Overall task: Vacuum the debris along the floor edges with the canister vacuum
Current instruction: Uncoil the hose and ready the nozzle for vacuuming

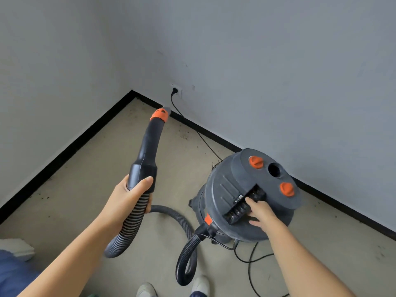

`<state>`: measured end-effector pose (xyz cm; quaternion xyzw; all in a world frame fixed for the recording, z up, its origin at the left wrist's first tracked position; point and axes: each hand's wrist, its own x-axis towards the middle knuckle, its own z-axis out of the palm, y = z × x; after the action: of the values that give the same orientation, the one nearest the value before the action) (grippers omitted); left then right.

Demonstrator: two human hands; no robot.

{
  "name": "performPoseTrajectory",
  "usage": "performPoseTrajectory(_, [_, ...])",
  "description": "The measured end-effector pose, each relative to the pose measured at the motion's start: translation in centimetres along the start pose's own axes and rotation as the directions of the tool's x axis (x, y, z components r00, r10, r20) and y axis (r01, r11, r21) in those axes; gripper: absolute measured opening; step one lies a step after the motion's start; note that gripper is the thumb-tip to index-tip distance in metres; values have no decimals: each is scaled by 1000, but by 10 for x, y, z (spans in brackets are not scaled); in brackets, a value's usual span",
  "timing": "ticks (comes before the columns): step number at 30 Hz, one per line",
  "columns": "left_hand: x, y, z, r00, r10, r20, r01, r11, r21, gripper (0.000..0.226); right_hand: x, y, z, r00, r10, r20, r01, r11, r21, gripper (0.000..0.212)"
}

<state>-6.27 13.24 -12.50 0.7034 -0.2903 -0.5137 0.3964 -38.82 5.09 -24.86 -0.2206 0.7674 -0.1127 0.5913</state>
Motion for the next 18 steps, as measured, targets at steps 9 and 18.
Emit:
performPoseTrajectory(9, [-4,13,129,963,37,265,-31,999,-29,14,-9,-22,-87,980,-193,-50,174,948,-266,19])
performPoseTrajectory(18, [18,11,139,940,33,341,-41,999,17,23,34,-52,-116,931,-243,-272,140,927,-349,26])
